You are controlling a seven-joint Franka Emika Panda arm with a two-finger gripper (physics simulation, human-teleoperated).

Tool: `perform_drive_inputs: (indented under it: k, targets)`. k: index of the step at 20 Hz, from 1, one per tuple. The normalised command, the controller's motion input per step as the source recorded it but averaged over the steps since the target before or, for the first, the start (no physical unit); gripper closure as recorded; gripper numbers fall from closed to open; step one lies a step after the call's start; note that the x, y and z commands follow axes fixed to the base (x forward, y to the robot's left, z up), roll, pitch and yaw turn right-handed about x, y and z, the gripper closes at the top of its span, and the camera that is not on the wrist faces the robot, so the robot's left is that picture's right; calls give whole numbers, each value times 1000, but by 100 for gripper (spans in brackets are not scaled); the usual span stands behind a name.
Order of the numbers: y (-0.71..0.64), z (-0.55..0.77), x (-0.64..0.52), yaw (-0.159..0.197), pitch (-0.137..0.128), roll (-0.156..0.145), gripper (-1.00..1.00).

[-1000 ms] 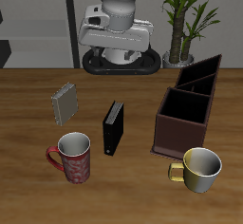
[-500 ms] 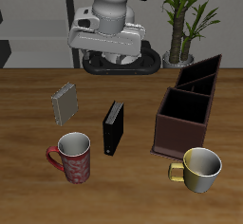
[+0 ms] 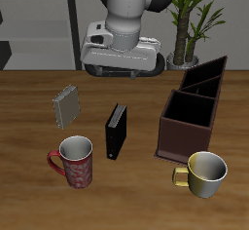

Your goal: Place the black book into the left desk caddy's front compartment and place the yellow book into the left desk caddy's right compartment and place the red mug into the left desk caddy's left compartment

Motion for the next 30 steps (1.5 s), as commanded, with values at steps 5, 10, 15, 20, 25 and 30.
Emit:
perform_drive_inputs:
  k: [5,10,15,20,25,30]
  targets:
    - [103,-308,153,15,-1,44,-100]
    - [10,-374,141,-15,22,68,-100]
    - [-65,-321,164,15,29,3,-100]
    - [-17,-225,54,-35,0,-23,-100]
    - [26,-264,9,-6,5,1,-100]
    - [-62,-288,-25,-42,28,-11,-100]
